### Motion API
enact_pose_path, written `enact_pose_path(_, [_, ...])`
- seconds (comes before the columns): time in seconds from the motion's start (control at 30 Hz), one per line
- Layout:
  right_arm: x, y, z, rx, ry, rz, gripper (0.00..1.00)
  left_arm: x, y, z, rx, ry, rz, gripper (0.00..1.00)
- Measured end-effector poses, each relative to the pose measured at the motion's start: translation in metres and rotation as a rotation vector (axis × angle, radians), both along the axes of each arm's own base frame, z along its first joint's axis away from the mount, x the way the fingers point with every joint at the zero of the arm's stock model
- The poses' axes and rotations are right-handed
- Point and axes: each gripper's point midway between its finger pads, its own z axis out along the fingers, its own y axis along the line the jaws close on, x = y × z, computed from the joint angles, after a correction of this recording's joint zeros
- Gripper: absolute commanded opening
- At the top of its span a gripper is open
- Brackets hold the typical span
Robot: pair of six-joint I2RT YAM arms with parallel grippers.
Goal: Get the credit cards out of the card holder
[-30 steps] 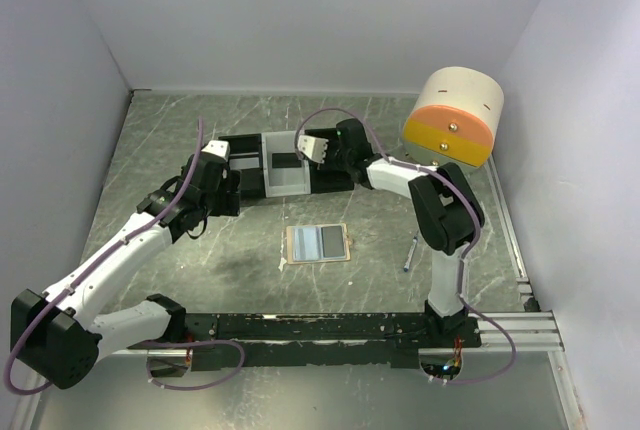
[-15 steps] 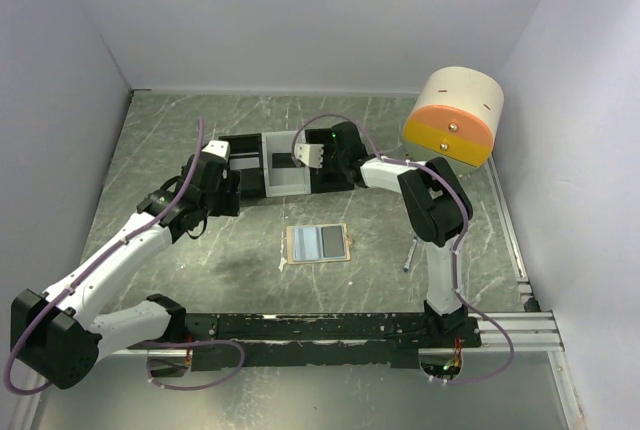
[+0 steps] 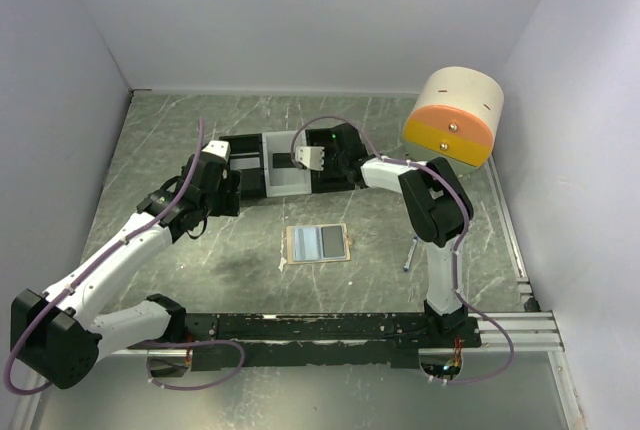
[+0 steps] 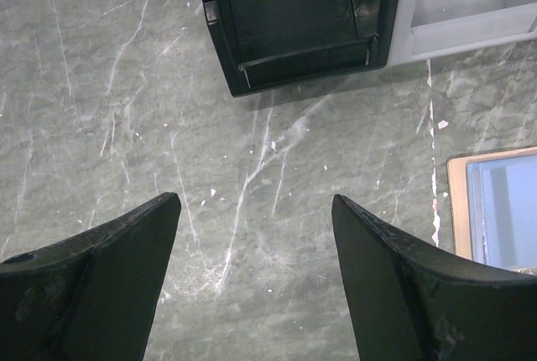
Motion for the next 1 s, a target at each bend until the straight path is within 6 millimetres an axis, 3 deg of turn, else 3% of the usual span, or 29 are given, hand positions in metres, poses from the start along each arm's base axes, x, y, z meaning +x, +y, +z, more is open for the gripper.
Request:
enact_pose_path(0.2, [-0.001, 0.001, 0.016, 0.049, -0.01, -0.032, 0.51, 0.0, -0.001, 0.0, -0.002, 0.001, -0.002, 0.86])
enact_pose_path(0.33, [-0.006, 0.002, 0.055, 0.14, -0.063, -0.049, 0.55, -0.001, -0.002, 0.0, -0.007, 0.004, -0.008, 0.86])
enact_pose_path(0.5, [-0.016, 0.0, 0.119, 0.361, -0.15, -0.144, 0.57, -0.003, -0.005, -0.002, -0.023, 0.011, -0.025, 0.87])
enact_pose_path(0.63, [-0.035, -0.011, 0.149, 0.606, -0.083, -0.319, 0.46, -0.007, -0.012, -0.001, -0.057, 0.01, -0.06, 0.91])
enact_pose_path(0.7, [-0.044, -0.013, 0.157, 0.73, -0.002, -0.424, 0.47, -0.008, -0.017, 0.002, -0.082, 0.003, -0.085, 0.91])
enact_pose_path(0.83, [-0.07, -0.01, 0.149, 0.902, 0.245, -0.6, 0.51, -0.009, -0.03, 0.005, -0.136, -0.003, -0.134, 0.92])
enact_pose_path(0.87, [-0.079, -0.008, 0.143, 0.931, 0.311, -0.624, 0.47, -0.009, -0.033, 0.006, -0.147, -0.003, -0.144, 0.92])
enact_pose_path(0.9, [-0.091, -0.006, 0.133, 0.951, 0.38, -0.647, 0.34, -0.009, -0.037, 0.007, -0.164, -0.003, -0.159, 0.92])
enact_pose_path(1.0, [-0.132, -0.005, 0.098, 0.975, 0.585, -0.715, 0.35, -0.009, -0.048, 0.01, -0.22, -0.011, -0.189, 0.92])
